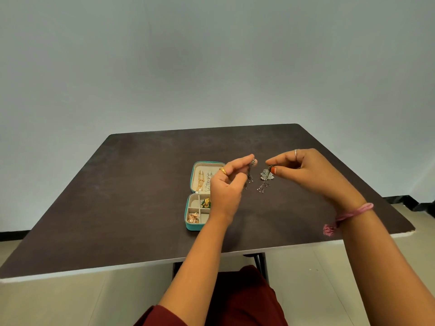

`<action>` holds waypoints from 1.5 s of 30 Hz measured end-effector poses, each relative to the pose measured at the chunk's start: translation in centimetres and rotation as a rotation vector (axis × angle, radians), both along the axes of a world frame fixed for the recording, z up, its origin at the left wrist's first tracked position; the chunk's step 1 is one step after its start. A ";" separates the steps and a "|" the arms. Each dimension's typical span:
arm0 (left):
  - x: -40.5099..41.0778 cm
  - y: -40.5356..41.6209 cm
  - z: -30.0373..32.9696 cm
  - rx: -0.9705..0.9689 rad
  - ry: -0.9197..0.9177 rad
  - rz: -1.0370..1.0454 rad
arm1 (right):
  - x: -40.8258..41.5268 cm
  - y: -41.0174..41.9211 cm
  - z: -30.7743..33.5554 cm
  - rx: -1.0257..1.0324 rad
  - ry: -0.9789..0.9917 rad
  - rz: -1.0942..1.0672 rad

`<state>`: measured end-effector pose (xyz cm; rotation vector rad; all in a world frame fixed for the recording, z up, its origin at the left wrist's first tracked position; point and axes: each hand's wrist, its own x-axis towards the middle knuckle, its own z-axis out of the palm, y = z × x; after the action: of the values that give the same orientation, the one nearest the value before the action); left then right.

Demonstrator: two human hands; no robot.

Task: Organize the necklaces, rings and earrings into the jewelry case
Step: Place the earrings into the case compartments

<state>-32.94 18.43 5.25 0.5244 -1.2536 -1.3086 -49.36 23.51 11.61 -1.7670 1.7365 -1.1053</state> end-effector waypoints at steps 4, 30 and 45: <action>0.9 0.3 0.7 0.041 0.049 0.010 | 1.1 -0.1 0.4 -0.032 -0.107 0.008; 5.8 -1.0 2.3 0.080 -0.023 0.095 | 5.7 -2.0 -0.6 -0.150 -0.516 0.054; 9.0 -1.4 -1.0 0.034 -0.266 0.135 | 8.2 -3.4 -2.8 -0.043 -0.569 0.011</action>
<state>-23.93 17.02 4.24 0.8139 -1.3887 -1.1753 -41.12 20.10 8.84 -1.3015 1.3575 -1.4706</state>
